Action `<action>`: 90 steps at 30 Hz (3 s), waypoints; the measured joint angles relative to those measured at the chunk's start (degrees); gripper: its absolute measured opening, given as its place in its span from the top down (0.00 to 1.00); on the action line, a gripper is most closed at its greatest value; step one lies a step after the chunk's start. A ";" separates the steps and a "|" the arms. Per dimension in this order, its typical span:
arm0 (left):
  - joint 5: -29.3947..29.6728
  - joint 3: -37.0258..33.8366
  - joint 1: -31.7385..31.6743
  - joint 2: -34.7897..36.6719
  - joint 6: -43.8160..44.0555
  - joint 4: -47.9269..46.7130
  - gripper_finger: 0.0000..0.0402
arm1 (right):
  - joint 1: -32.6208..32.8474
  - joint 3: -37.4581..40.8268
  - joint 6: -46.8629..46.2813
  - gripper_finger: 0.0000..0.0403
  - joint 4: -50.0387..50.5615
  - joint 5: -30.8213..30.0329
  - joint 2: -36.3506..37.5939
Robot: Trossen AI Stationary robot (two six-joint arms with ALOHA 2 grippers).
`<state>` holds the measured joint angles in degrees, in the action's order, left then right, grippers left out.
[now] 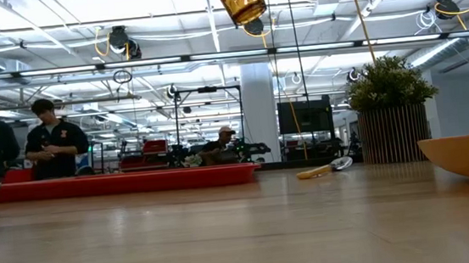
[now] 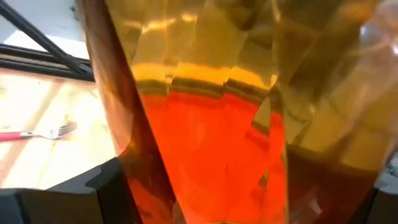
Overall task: Pick and place plate/cup/fork/spoon on tray
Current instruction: Put the orange cup on the red tray
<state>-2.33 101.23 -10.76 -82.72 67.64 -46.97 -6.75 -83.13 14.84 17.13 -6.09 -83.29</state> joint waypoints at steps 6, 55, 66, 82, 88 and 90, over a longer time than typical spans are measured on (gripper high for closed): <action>2.97 0.00 -0.02 -0.70 -0.19 -0.02 0.54 | 0.09 0.00 -0.22 0.14 1.57 -3.35 0.00; 0.37 -0.13 -2.10 -0.98 -11.71 -2.88 0.98 | 0.22 -0.04 -9.65 0.01 2.50 1.76 0.02; -1.08 0.02 -2.88 -0.90 -14.60 -7.38 0.98 | -1.45 0.00 -8.75 0.01 3.74 -0.20 -0.09; -5.24 -0.04 -8.43 -0.37 -20.35 -12.01 0.98 | -1.53 0.00 -9.71 0.01 10.64 -4.52 0.00; -5.63 -0.09 -10.88 1.25 -22.63 -16.27 0.98 | -1.64 0.00 -10.37 0.01 12.02 -6.34 0.00; -5.85 -0.09 -11.58 1.85 -22.90 -17.28 0.98 | -1.95 0.00 -11.03 0.01 12.10 -6.33 0.00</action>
<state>-8.18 101.14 -22.35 -80.87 44.75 -64.24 -8.69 -83.13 3.81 29.23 -12.42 -83.29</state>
